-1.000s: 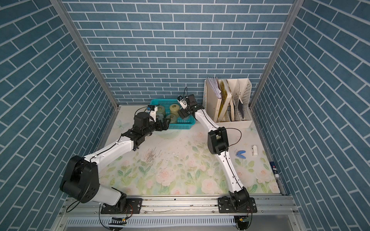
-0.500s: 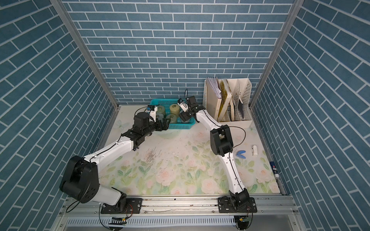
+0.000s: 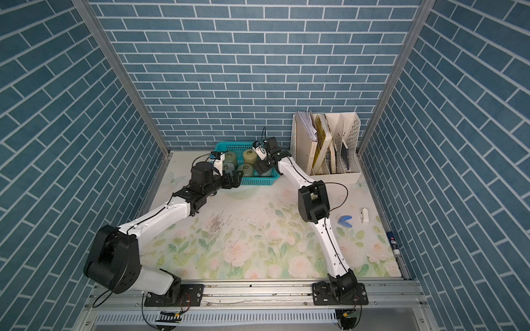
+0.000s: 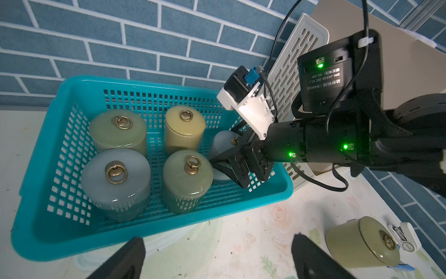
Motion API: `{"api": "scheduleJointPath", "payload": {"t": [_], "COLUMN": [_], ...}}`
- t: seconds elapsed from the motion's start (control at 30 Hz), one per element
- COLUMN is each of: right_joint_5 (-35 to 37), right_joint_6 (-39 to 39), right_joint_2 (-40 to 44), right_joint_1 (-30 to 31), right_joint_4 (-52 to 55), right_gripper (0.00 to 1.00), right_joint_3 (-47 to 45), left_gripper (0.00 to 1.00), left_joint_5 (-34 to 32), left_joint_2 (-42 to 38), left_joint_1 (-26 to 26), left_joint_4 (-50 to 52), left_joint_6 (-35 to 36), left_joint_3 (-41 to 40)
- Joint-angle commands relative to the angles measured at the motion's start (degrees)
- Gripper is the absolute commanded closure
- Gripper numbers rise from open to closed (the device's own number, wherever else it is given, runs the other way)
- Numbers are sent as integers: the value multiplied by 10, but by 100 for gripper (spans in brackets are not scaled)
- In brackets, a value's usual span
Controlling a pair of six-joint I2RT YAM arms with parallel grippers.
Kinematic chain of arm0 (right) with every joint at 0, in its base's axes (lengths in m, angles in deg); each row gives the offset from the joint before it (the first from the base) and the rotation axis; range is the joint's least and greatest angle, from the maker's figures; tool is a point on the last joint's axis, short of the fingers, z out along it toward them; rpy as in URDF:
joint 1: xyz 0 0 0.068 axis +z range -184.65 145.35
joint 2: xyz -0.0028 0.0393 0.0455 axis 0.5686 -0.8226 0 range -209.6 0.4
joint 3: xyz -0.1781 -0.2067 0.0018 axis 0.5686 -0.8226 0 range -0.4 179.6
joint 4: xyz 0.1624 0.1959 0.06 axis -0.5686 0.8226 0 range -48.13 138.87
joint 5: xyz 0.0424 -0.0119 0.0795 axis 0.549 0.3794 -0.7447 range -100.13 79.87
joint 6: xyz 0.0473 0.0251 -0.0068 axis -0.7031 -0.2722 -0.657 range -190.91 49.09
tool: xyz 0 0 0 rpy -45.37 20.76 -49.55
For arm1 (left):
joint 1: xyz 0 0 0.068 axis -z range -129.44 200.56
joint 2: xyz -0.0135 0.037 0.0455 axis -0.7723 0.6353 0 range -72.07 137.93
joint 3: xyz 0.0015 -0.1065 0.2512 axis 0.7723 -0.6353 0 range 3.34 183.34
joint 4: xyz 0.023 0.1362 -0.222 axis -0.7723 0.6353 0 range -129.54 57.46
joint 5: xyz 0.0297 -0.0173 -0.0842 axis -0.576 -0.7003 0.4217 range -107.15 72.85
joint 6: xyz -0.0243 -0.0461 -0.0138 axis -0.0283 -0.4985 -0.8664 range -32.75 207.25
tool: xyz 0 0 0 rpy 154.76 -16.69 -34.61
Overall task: Take the tea canister out of the basket
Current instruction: Pick up the tea canister from the basket.
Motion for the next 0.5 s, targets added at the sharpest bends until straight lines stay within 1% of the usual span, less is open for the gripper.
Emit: {"api": "scheduleJointPath", "payload": {"t": [0.0, 0.07, 0.17, 0.3, 0.37, 0.4, 0.43, 0.47], "right_joint_5": [2, 8, 12, 3, 5, 9, 11, 13], "right_joint_6": [-21, -21, -21, -34, -39, -42, -45, -47], "right_joint_2": [-16, -9, 2, 27, 41, 49, 55, 60], "right_joint_1": [-2, -2, -2, -1, -1, -1, 0, -1], "right_joint_4": [39, 32, 28, 11, -1, -6, -10, -14], "right_gripper": [10, 14, 26, 51, 59, 62, 67, 74], "right_joint_3": [-8, -18, -21, -34, -40, -41, -40, -40], "left_gripper": [0, 0, 0, 0, 0, 0, 0, 0], "left_joint_5": [-5, -6, 1, 6, 8, 9, 12, 16], "left_joint_2": [-11, -8, 0, 5, 4, 3, 1, 1], "left_joint_1": [2, 2, 3, 3, 3, 3, 3, 2], "left_joint_4": [8, 7, 8, 9, 9, 9, 9, 12], "left_joint_6": [8, 9, 7, 11, 12, 12, 15, 19], "left_joint_3": [-7, -7, 1, 16, 22, 23, 25, 28]}}
